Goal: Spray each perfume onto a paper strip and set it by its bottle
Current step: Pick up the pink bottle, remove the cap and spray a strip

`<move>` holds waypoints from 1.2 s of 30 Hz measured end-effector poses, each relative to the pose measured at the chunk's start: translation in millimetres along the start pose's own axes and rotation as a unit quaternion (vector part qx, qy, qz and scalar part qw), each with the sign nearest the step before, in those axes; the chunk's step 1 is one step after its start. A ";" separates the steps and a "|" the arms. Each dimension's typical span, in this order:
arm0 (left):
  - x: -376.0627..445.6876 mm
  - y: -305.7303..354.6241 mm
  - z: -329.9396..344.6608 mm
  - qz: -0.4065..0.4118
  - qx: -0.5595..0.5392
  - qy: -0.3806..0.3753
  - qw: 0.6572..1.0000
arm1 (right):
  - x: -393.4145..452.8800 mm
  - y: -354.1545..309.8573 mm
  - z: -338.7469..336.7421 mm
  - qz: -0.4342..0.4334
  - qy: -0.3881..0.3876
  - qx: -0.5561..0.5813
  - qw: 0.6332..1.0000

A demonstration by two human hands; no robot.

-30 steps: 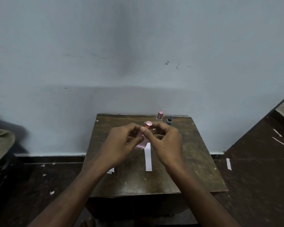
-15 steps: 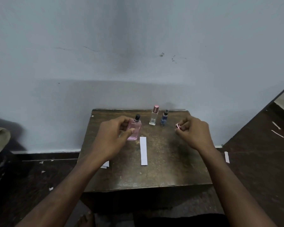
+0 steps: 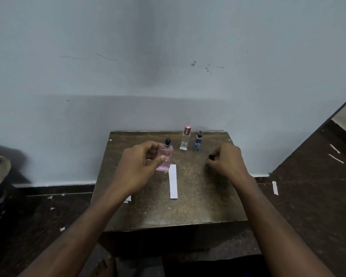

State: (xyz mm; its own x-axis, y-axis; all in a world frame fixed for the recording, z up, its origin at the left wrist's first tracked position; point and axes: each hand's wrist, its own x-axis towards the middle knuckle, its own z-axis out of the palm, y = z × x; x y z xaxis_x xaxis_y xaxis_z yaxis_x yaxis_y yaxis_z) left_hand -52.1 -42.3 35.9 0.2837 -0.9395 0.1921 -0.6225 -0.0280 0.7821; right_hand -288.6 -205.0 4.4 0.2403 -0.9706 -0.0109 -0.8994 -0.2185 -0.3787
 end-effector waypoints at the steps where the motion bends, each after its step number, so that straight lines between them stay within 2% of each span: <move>1: 0.2 0.3 0.3 -0.002 -0.008 -0.003 1.000 | -1.2 -1.0 -1.8 0.006 -0.006 -0.001 1.000; 3: 0.1 2.3 1.2 -0.008 -0.027 -0.007 1.000 | -7.9 -7.6 -10.4 0.012 0.005 -0.001 1.000; 5: 0.0 3.5 1.5 -0.017 -0.043 -0.016 0.999 | -22.0 -19.6 -22.2 -0.031 0.085 0.021 0.996; 7: 0.4 3.4 1.0 -0.036 -0.079 -0.029 0.996 | -45.7 -41.2 -32.0 -0.101 0.153 0.152 0.971; 8: 0.2 4.1 1.0 -0.047 -0.118 -0.040 0.991 | -54.7 -53.7 -32.8 -0.120 0.121 0.238 0.956; 9: -0.3 6.7 1.9 -0.054 -0.166 -0.055 0.983 | -62.5 -65.6 -30.9 -0.128 0.045 0.320 0.938; 11: -1.3 14.5 4.4 -0.069 -0.264 -0.072 0.959 | -67.9 -83.1 -18.3 -0.126 -0.120 0.432 0.885; 13: -0.9 20.6 5.8 -0.079 -0.339 -0.075 0.935 | -68.8 -95.9 -9.1 -0.126 -0.215 0.524 0.815; 15: -2.4 22.4 5.6 -0.080 -0.358 -0.055 0.929 | -71.1 -106.4 -6.5 -0.090 -0.252 0.631 0.728; 17: -4.1 19.5 4.6 -0.047 -0.249 0.007 0.967 | -73.7 -113.8 -2.1 -0.055 -0.244 0.678 0.691; 19: -6.8 18.4 3.5 0.004 -0.102 0.093 0.990 | -73.7 -115.8 2.1 -0.045 -0.203 0.683 0.700; 20: -7.2 18.7 2.3 0.028 -0.059 0.126 0.990 | -72.3 -115.1 1.7 -0.051 -0.168 0.671 0.720; 22: -4.4 16.9 0.1 0.055 -0.024 0.147 0.987 | -69.2 -110.1 -4.6 -0.067 -0.090 0.615 0.780; 24: -0.3 12.2 0.2 0.045 -0.017 0.129 0.991 | -67.4 -100.3 -10.8 -0.063 -0.068 0.575 0.813; 26: 3.0 10.4 1.9 0.003 -0.087 0.100 0.991 | -67.5 -93.6 -15.5 -0.057 -0.148 0.586 0.795; 29: 6.4 17.0 4.5 -0.030 -0.241 0.033 0.970 | -71.3 -95.7 -21.6 -0.060 -0.290 0.622 0.725; 32: 4.8 24.0 3.2 -0.027 -0.300 0.023 0.953 | -71.1 -100.2 -22.5 -0.037 -0.343 0.671 0.656; 34: 3.3 24.9 1.5 -0.013 -0.310 0.029 0.950 | -70.3 -100.0 -21.8 -0.022 -0.358 0.672 0.648; 36: 1.7 24.6 0.6 0.004 -0.310 0.029 0.950 | -69.4 -98.0 -20.7 -0.022 -0.368 0.656 0.659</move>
State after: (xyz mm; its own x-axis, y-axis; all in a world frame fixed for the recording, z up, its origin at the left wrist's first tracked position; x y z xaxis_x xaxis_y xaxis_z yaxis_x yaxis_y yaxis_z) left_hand -67.4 -44.8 55.2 0.3306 -0.9182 0.2182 -0.0800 0.2031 0.9759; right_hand -224.7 -118.3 61.5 0.8009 -0.5500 -0.2367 0.0878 0.4989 -0.8622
